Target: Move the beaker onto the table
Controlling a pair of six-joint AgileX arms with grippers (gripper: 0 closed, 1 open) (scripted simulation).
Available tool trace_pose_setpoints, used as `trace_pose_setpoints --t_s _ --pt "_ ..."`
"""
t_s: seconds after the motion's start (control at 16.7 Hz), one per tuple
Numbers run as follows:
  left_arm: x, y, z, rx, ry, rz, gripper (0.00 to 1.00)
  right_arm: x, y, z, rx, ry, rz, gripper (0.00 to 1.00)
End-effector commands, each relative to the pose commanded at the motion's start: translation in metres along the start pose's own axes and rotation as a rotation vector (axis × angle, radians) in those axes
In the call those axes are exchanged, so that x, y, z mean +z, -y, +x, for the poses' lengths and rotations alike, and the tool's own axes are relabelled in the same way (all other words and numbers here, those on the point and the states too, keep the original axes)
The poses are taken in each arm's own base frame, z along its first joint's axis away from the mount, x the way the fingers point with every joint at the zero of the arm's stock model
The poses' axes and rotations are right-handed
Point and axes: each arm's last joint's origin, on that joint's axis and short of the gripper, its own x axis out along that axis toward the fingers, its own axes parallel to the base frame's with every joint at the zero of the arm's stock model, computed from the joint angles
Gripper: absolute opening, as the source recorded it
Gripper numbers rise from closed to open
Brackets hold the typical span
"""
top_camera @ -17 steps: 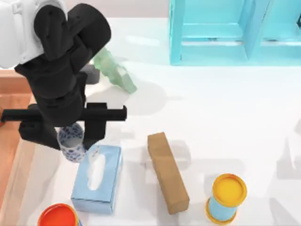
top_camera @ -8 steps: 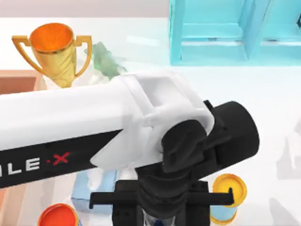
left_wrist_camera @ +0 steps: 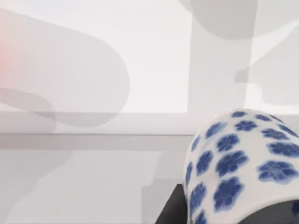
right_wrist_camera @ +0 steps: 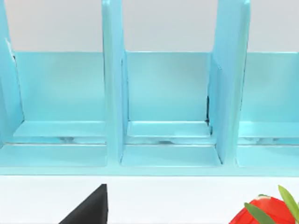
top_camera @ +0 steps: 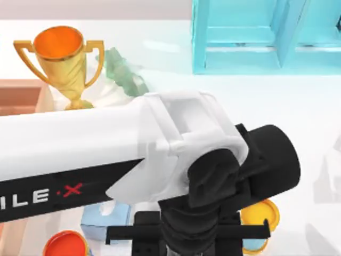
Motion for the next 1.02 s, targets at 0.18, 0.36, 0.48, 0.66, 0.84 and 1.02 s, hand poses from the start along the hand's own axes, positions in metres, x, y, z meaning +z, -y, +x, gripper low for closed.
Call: trace_pose_setpoints --t_s 0.18,0.36,0.48,0.66,0.84,1.02 --pt "0.002 0.001 0.022 0.0 -0.002 -0.01 0.0 0.0 0.0 0.0 0.0 0.0 0.0 1.0" --pt "0.0 0.002 0.048 -0.007 0.001 0.003 0.0 0.0 0.0 0.0 0.0 0.0 0.0 1.0" --pt "-0.001 0.001 0.059 -0.002 0.002 0.01 0.0 0.0 0.0 0.0 0.0 0.0 0.0 1.0" --pt "-0.001 0.001 0.061 -0.001 0.002 0.01 0.0 0.0 0.0 0.0 0.0 0.0 0.0 1.0" --pt "-0.001 0.001 0.061 -0.001 0.002 0.01 0.15 0.0 0.0 0.0 0.0 0.0 0.0 1.0" --pt "-0.001 0.001 0.061 -0.001 0.002 0.01 0.38 0.0 0.0 0.0 0.0 0.0 0.0 1.0"
